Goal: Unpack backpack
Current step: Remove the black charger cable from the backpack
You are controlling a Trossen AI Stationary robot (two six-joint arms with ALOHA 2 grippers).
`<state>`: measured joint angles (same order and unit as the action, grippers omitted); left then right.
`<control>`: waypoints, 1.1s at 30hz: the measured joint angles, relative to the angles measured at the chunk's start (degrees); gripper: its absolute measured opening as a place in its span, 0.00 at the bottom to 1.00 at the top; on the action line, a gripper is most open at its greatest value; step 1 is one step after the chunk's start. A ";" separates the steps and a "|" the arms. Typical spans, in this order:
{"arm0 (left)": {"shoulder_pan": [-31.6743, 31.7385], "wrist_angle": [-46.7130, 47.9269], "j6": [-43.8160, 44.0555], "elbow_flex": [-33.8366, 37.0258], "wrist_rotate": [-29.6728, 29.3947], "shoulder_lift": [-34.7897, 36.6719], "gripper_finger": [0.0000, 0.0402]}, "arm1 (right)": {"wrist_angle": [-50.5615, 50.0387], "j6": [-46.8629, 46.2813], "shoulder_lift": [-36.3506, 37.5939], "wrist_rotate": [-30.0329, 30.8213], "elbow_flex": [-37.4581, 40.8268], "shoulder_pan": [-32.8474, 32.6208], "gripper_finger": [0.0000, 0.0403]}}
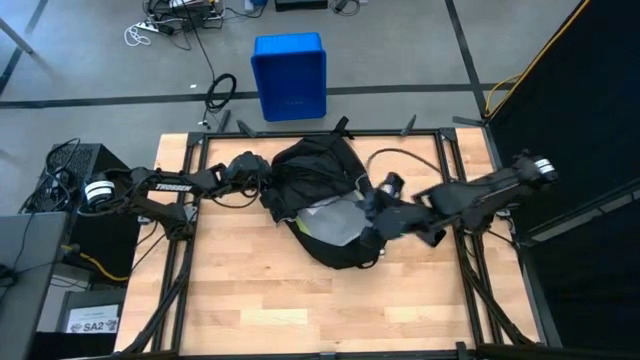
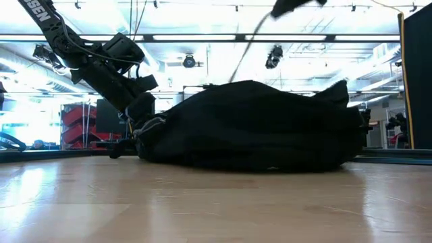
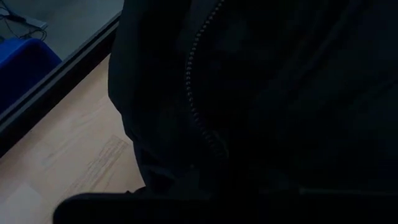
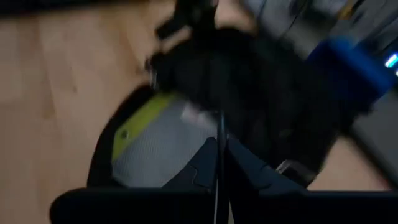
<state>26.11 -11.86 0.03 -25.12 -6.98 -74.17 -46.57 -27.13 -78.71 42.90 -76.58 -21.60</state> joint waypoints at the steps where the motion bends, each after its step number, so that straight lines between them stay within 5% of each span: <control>1: 0.00 0.00 0.00 0.00 0.02 0.00 0.00 | -0.06 -0.04 1.15 3.19 0.00 -1.31 0.00; 9: 0.00 0.00 0.00 0.00 0.00 0.00 0.00 | -0.41 0.37 5.39 31.45 -0.04 -10.72 0.00; 12: 0.00 0.00 0.02 0.00 0.00 0.00 0.00 | -1.56 0.33 5.16 35.97 -0.04 -11.94 0.00; 18: 0.00 0.11 0.24 0.00 0.00 0.00 0.00 | -9.80 -7.41 5.09 36.03 -0.04 -9.45 0.00; 24: 0.00 0.20 0.24 -0.01 0.02 0.00 0.00 | -23.15 -19.08 6.09 20.04 -0.07 -3.39 0.00; 29: 0.00 0.17 0.24 0.00 0.00 0.00 0.00 | -43.52 -38.55 5.10 16.99 -0.04 1.10 0.00; 33: 0.00 0.22 0.24 -0.02 0.11 0.00 0.00 | -42.04 -40.59 5.91 14.42 2.57 5.48 0.00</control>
<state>26.11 -11.64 0.27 -25.15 -6.87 -74.17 -88.61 -67.72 -72.79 57.32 -74.00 -16.13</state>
